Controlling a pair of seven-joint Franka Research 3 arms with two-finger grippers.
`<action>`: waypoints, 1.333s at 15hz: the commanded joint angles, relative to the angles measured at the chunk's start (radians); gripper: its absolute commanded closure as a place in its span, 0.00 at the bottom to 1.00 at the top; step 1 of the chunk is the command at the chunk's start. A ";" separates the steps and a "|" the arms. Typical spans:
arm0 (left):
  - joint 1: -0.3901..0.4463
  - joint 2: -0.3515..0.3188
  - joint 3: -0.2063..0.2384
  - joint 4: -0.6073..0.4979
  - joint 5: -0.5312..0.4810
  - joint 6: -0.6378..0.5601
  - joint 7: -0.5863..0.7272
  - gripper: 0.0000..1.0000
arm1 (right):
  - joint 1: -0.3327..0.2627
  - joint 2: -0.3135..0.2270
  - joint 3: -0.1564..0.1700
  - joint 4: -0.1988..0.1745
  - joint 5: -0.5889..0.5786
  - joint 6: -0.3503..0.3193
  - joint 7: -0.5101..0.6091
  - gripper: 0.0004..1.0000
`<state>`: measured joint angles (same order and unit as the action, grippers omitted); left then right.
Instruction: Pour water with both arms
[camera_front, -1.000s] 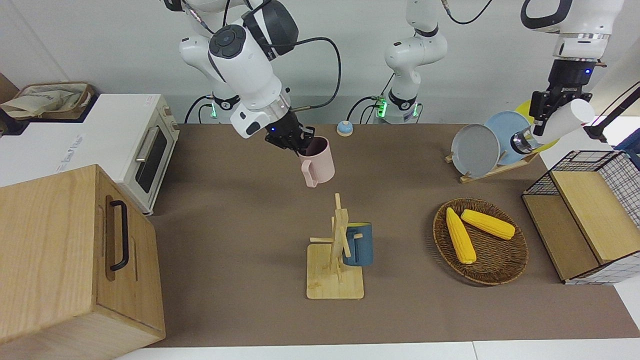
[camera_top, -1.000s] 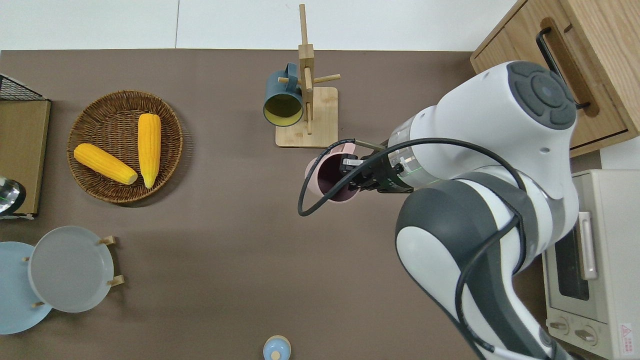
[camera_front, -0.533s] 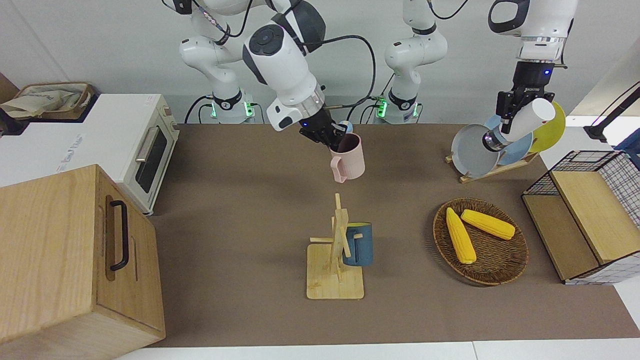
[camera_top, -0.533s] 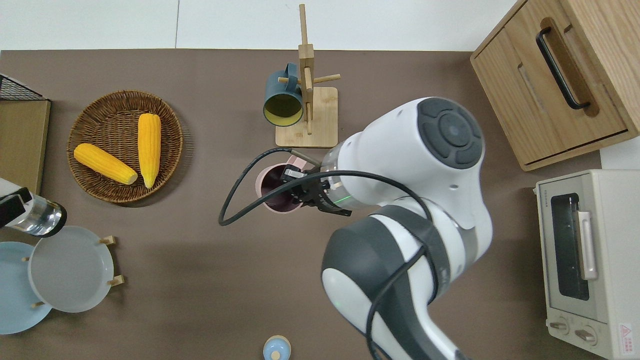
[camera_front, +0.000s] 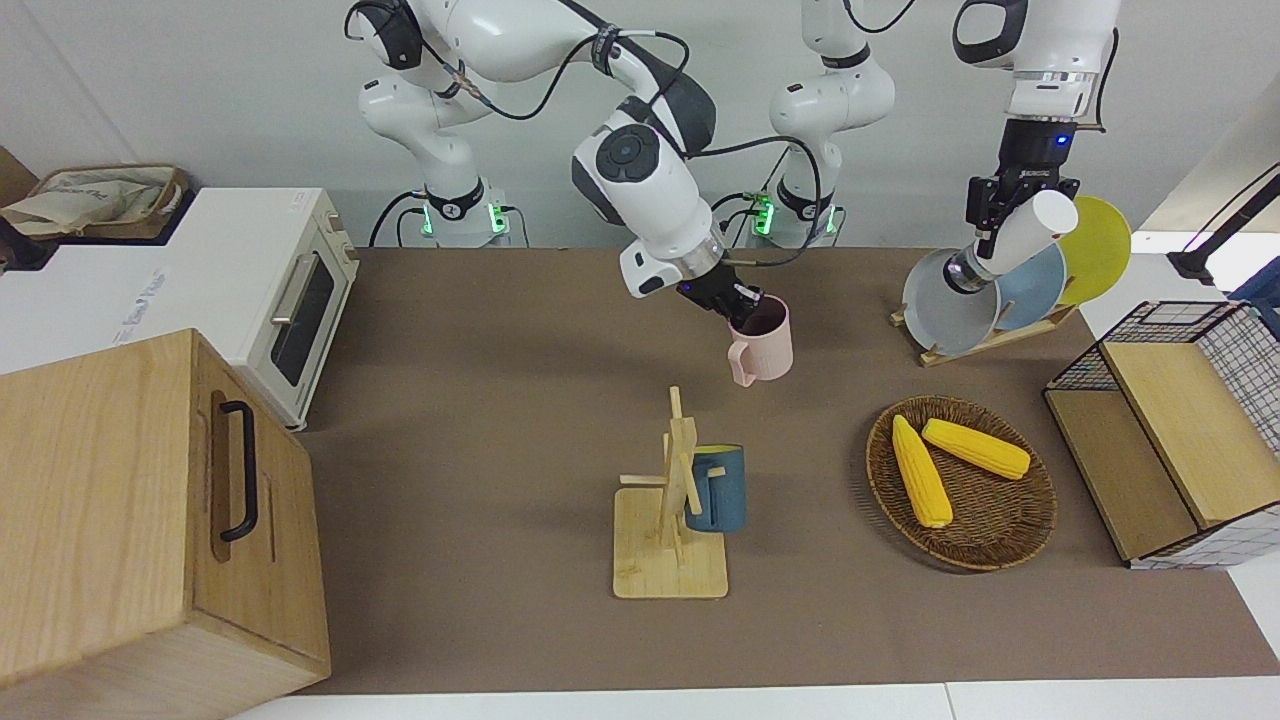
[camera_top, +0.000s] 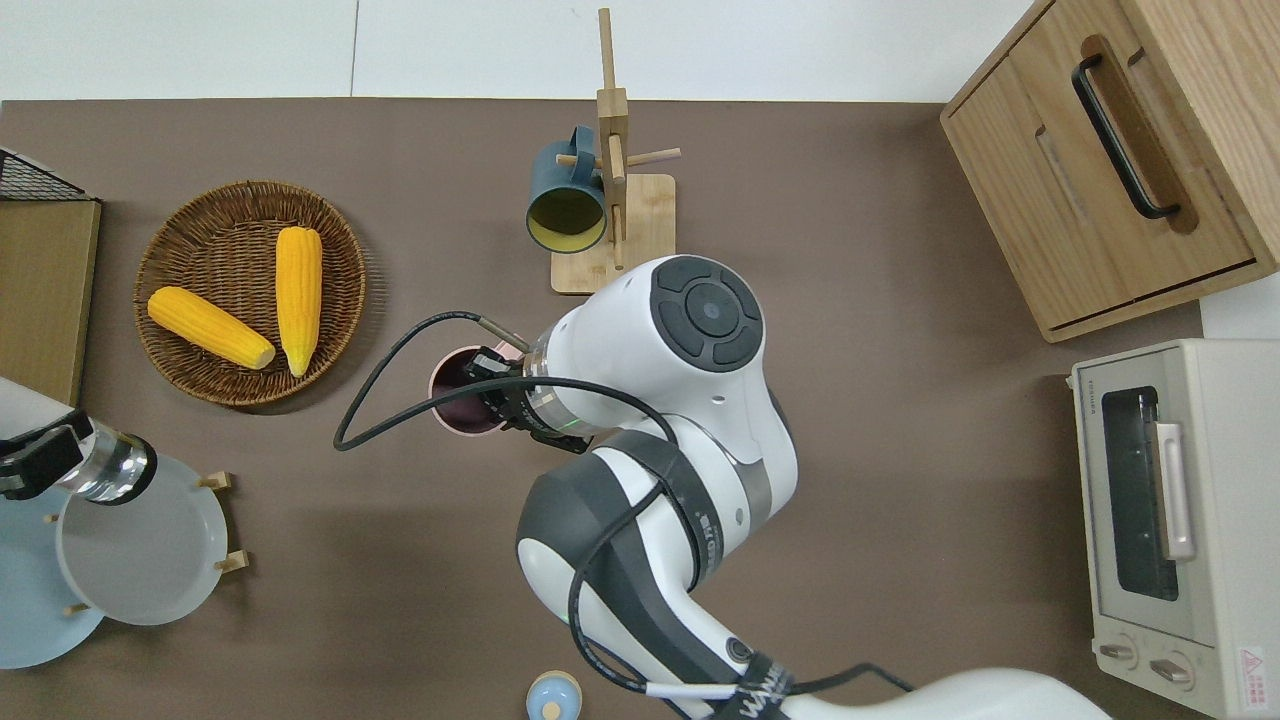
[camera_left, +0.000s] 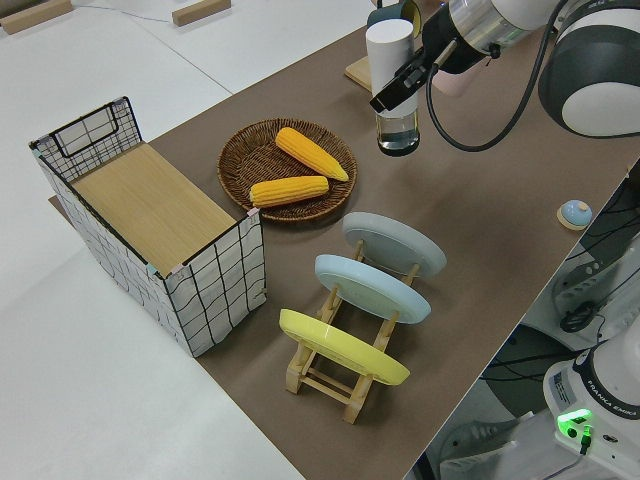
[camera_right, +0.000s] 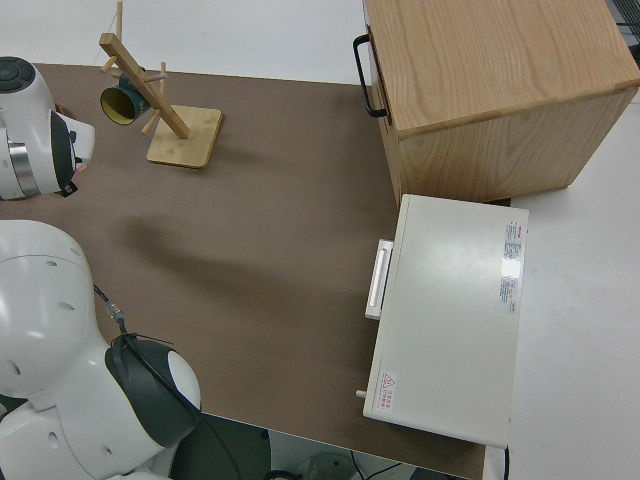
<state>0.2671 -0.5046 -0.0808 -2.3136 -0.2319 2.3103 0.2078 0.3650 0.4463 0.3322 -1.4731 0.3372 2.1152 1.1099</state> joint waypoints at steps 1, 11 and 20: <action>0.006 -0.109 -0.020 -0.085 0.026 0.029 -0.028 1.00 | 0.028 0.112 0.011 0.069 0.002 0.054 0.042 1.00; 0.006 -0.150 -0.094 -0.136 0.026 0.029 -0.090 1.00 | 0.066 0.278 -0.001 0.114 -0.049 0.227 0.042 1.00; -0.009 -0.146 -0.109 -0.141 0.025 0.015 -0.099 1.00 | 0.088 0.307 -0.009 0.140 -0.047 0.233 0.053 0.97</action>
<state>0.2670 -0.6203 -0.1895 -2.4437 -0.2287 2.3174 0.1376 0.4414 0.7339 0.3279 -1.3617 0.3133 2.3394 1.1294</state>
